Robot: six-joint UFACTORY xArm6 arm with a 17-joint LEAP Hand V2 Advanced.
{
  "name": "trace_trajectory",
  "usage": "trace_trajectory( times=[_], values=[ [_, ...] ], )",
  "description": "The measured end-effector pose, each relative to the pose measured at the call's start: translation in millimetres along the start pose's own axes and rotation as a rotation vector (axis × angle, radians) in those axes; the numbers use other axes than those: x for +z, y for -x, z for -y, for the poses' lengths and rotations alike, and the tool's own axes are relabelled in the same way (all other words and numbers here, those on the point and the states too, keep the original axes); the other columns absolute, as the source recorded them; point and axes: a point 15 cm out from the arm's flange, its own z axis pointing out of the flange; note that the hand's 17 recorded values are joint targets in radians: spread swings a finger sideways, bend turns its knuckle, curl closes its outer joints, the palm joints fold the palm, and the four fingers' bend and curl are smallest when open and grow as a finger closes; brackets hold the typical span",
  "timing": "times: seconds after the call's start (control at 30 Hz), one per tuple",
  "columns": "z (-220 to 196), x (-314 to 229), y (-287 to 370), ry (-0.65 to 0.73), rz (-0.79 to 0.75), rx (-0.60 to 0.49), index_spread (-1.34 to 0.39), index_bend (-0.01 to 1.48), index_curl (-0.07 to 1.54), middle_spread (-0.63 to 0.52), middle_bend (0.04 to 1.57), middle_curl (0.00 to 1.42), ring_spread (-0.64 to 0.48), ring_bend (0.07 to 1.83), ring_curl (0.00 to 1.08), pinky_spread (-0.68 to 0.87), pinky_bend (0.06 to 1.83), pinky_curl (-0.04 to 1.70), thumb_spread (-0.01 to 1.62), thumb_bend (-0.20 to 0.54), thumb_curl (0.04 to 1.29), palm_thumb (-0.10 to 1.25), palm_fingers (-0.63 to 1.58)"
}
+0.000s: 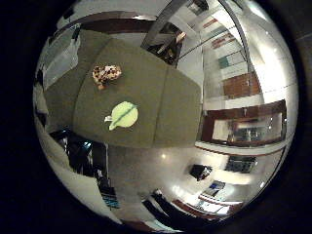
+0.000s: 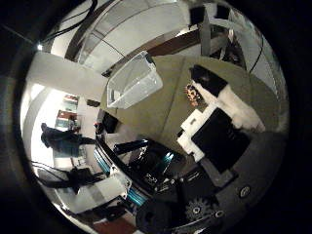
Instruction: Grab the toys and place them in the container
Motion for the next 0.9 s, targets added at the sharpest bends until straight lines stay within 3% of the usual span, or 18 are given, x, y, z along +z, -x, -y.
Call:
trace_trajectory(
  times=[0.23,0.43,0.9],
  values=[
    [8,8,35,0.011,0.026,-0.038,-0.44,0.15,0.37,-0.09,0.17,0.34,0.11,0.28,0.23,0.41,0.62,0.03,1.09,-0.042,0.4,0.66,0.27],
    [8,33,43,0.051,0.066,-0.046,-0.42,0.17,0.32,-0.04,0.19,0.32,0.16,0.3,0.24,0.41,0.68,0.03,1.05,-0.041,0.31,0.47,0.18],
    [-45,126,-87,0.201,0.015,0.035,-0.42,0.17,0.3,0.0,0.19,0.31,0.18,0.29,0.25,0.39,0.66,0.02,0.99,-0.028,0.27,0.34,0.14]
  ],
)
